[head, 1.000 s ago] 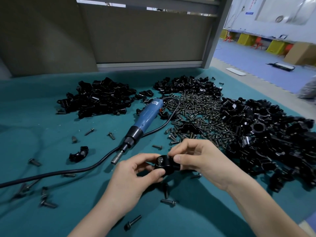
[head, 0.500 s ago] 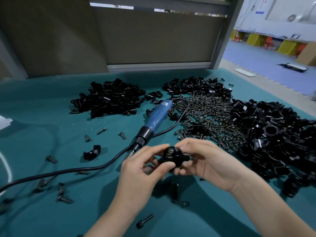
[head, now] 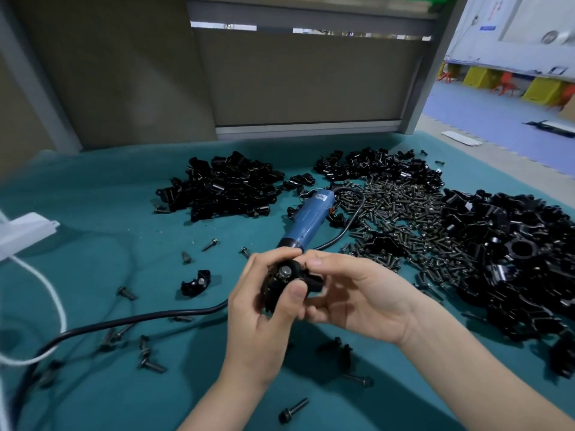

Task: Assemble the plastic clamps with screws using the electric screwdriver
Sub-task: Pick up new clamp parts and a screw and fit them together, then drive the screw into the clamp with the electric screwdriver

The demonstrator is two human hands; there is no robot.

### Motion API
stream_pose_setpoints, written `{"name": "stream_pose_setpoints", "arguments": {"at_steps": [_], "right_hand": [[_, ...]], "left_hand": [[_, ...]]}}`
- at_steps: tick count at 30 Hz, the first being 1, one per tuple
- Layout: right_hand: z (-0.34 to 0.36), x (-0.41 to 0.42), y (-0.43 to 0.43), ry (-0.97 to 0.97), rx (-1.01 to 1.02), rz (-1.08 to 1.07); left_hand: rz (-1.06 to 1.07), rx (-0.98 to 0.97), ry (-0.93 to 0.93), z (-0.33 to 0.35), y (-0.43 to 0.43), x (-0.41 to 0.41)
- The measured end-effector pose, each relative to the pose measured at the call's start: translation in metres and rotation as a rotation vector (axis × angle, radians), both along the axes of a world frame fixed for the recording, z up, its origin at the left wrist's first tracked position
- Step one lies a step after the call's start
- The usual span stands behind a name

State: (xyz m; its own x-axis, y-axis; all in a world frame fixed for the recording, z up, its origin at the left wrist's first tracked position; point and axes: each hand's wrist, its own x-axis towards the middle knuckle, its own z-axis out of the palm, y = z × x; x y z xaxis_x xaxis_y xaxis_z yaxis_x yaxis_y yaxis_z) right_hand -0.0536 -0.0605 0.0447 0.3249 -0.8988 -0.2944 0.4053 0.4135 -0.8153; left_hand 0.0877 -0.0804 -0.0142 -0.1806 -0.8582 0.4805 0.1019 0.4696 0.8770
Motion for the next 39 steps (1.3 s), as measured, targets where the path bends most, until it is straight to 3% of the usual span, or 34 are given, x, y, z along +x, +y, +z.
{"name": "stream_pose_setpoints", "arguments": {"at_steps": [12, 15, 17, 20, 24, 26, 31, 34, 39], "right_hand": [[-0.008, 0.026, -0.019, -0.027, 0.069, -0.098], [-0.010, 0.026, -0.024, 0.077, 0.032, -0.091], [-0.008, 0.013, -0.035, 0.227, -0.013, -0.238], [-0.008, -0.019, -0.062, 0.768, -0.198, -0.535], [-0.024, -0.025, -0.104, 1.401, -0.103, -0.378], [-0.035, -0.015, -0.121, 1.527, -0.053, -0.364], [-0.047, -0.002, -0.132, 1.127, 0.079, -0.738], [-0.044, -0.003, -0.129, 0.554, 0.084, -0.945], [-0.012, -0.021, -0.122, -0.363, -0.012, -0.967]], "left_hand": [[0.157, 0.050, 0.097, -0.003, -0.019, 0.006], [0.177, 0.057, 0.102, -0.002, -0.022, 0.010], [0.183, 0.056, 0.098, -0.001, -0.024, 0.014], [0.177, 0.078, 0.111, -0.002, -0.030, 0.020], [0.130, 0.127, 0.118, 0.000, -0.037, 0.021], [0.124, 0.130, 0.111, -0.001, -0.039, 0.022], [0.168, 0.142, 0.087, -0.002, -0.044, 0.027], [0.239, 0.181, 0.091, -0.004, -0.047, 0.031], [0.319, 0.280, 0.111, -0.005, -0.055, 0.038]]}}
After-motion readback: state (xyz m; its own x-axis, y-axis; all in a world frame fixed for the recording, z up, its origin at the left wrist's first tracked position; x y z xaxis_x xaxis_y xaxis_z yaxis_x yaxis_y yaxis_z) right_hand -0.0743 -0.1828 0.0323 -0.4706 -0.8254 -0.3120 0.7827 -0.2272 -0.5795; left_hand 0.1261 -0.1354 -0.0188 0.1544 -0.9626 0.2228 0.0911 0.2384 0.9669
